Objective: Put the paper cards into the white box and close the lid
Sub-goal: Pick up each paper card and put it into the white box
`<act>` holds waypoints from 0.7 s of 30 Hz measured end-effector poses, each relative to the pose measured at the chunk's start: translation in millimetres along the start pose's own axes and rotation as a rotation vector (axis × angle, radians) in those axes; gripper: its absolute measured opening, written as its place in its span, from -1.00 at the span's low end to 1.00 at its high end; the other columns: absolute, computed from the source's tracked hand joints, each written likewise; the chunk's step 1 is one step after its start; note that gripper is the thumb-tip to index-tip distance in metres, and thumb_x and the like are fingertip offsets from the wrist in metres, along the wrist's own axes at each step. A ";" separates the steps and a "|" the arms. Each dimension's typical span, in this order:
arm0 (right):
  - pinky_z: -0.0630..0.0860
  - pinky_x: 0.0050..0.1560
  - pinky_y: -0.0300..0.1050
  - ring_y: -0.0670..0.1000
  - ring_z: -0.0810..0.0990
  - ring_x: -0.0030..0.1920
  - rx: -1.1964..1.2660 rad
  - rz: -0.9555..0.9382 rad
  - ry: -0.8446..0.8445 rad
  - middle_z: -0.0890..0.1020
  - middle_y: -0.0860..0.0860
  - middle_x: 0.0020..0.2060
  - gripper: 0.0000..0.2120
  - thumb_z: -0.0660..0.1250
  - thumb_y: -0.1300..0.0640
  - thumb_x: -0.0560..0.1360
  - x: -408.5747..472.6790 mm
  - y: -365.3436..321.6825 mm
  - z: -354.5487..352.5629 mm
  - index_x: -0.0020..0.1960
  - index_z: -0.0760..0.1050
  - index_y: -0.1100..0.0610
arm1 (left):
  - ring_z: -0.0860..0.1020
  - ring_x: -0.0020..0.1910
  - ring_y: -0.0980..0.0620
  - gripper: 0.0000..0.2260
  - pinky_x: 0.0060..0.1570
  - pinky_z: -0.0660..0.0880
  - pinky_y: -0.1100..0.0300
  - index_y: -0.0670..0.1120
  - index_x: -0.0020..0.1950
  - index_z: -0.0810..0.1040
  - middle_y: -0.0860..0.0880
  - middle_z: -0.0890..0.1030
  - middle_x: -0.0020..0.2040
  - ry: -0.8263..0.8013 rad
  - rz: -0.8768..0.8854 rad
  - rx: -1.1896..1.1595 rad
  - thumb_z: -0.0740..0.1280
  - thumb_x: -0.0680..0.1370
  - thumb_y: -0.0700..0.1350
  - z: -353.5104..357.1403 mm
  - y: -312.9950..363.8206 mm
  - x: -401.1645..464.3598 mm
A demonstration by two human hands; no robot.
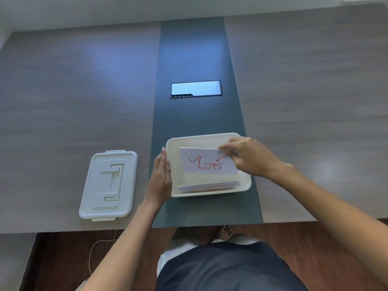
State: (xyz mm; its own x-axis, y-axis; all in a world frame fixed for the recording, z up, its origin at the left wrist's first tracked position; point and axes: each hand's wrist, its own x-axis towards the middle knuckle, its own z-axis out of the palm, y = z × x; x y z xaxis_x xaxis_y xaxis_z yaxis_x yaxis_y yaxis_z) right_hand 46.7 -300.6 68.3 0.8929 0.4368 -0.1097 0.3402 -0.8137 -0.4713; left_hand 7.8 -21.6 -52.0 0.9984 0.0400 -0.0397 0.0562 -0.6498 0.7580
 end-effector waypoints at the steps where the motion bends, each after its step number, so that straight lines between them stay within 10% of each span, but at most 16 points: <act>1: 0.57 0.04 -0.09 0.08 0.64 0.00 0.003 0.022 -0.033 0.68 -0.01 0.05 -0.69 0.28 0.20 0.57 -3.4 -0.6 7.5 0.27 0.61 0.05 | 0.02 0.39 0.58 -0.54 0.29 -0.04 0.65 -0.12 0.62 0.05 -0.01 0.18 0.57 0.002 -0.002 0.002 -0.02 0.72 -0.06 0.4 0.0 -0.2; 15: 0.47 0.21 -0.16 0.02 0.58 0.18 0.033 0.035 -0.402 0.61 -0.02 0.22 -0.66 0.18 0.19 0.62 -10.4 -2.1 50.4 0.32 0.57 0.06 | 0.07 0.46 0.37 -0.52 0.33 -0.03 0.62 -0.09 0.62 0.03 0.01 0.16 0.59 -0.001 0.014 0.025 -0.04 0.71 -0.02 0.2 -3.0 -1.4; 21: 0.52 -0.04 -0.25 -0.03 0.61 -0.13 0.247 -0.047 0.004 0.64 -0.02 -0.02 -0.77 0.28 0.19 0.61 20.5 -2.9 36.9 0.20 0.64 0.12 | 0.32 0.46 0.06 -0.52 0.25 0.39 0.15 0.00 0.62 0.03 0.07 0.18 0.57 -0.026 0.047 0.159 -0.04 0.70 0.03 -8.0 4.7 -1.4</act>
State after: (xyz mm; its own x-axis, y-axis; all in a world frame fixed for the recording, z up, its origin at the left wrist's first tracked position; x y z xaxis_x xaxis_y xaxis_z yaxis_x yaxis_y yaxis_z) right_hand 53.1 -275.1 35.1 0.8790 0.4701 -0.0794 0.2995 -0.6741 -0.6752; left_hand 6.6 -18.7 -43.1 0.9996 -0.0115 -0.0250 0.0074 -0.7625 0.6470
